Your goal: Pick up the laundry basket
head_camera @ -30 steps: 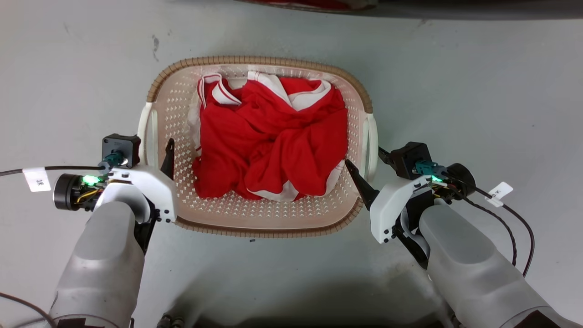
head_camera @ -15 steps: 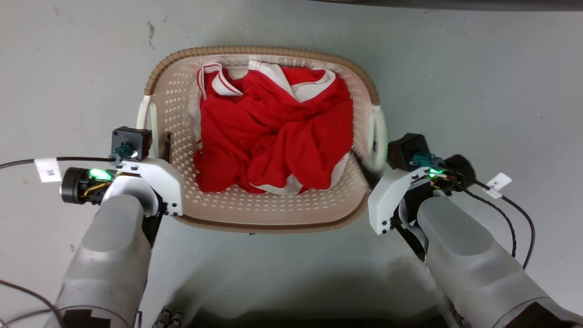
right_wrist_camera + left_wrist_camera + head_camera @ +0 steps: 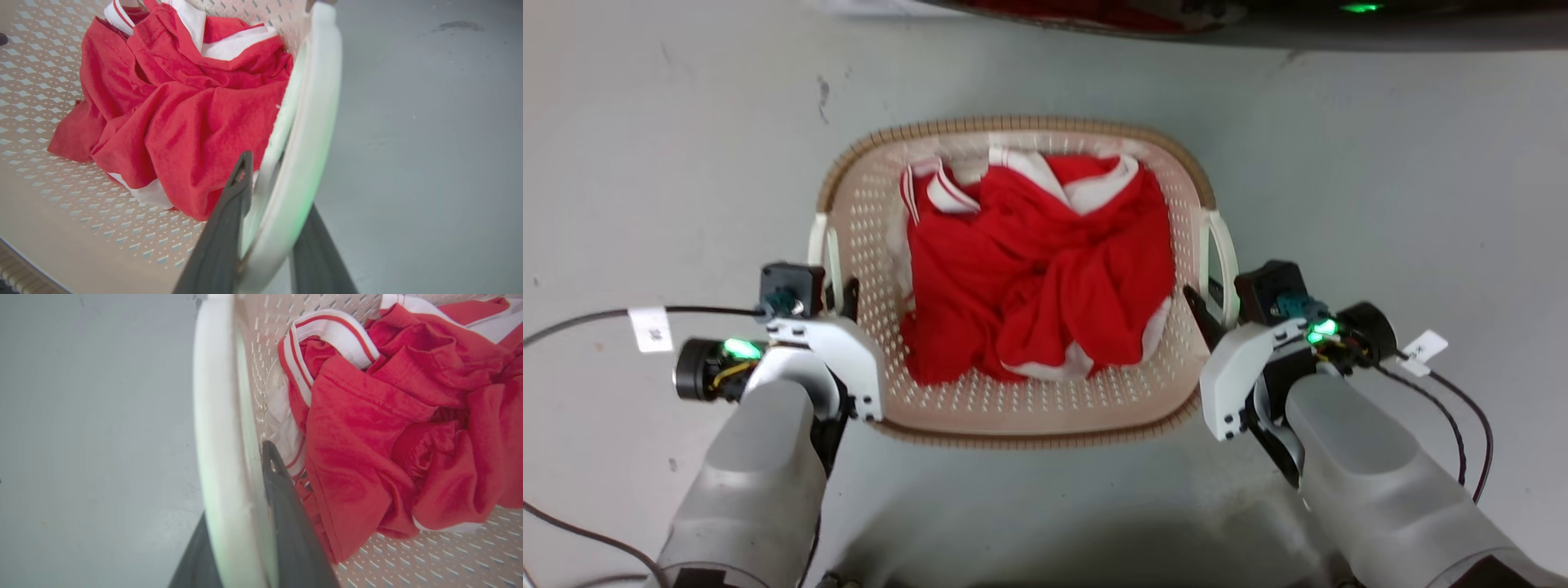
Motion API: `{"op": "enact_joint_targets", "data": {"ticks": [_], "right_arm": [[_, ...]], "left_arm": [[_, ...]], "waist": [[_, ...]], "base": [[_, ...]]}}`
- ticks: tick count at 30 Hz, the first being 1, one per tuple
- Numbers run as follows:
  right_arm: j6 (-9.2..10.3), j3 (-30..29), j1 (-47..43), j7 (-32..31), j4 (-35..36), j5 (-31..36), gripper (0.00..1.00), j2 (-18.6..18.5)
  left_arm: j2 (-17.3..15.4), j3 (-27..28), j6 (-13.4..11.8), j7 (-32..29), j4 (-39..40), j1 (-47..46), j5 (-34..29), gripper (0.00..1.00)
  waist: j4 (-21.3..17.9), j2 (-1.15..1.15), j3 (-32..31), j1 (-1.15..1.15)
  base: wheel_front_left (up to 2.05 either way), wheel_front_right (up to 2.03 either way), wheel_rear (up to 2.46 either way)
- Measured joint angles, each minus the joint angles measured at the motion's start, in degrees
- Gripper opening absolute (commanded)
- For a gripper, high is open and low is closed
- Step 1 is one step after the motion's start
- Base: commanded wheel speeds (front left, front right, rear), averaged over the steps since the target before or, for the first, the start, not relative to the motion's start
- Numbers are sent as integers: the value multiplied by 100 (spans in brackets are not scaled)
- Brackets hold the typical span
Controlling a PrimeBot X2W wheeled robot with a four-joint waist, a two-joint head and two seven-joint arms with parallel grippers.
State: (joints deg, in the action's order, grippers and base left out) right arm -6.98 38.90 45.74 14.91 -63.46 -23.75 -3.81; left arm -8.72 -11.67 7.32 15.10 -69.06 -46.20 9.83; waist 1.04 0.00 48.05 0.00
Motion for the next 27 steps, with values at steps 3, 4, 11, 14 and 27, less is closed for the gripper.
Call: {"op": "enact_joint_targets", "data": {"ticks": [3,4,11,14,27], "right_arm": [[0,86,-113,-7,-115,-98,0,-4],[0,119,-135,-7,-156,-129,0,-5],[0,398,-324,-68,-423,-456,0,-3],[0,514,-411,-163,-502,-606,0,-2],[-4,914,-688,-786,-827,-1077,0,15]], "left_arm": [[33,-210,0,-2,-130,64,201,0],[40,-281,0,-2,-153,88,260,0],[91,-780,-2,-91,-282,372,761,0],[108,-1011,-10,-246,-294,503,992,0],[38,-2125,-27,-1215,-67,931,1953,0]], "waist": [[-3,0,-223,0],[-4,0,-306,0],[-29,0,-969,0],[-47,0,-1273,0],[-132,0,-2549,-1]], "base": [[0,0,0],[0,0,0],[0,0,0],[0,0,0],[0,0,0]]}}
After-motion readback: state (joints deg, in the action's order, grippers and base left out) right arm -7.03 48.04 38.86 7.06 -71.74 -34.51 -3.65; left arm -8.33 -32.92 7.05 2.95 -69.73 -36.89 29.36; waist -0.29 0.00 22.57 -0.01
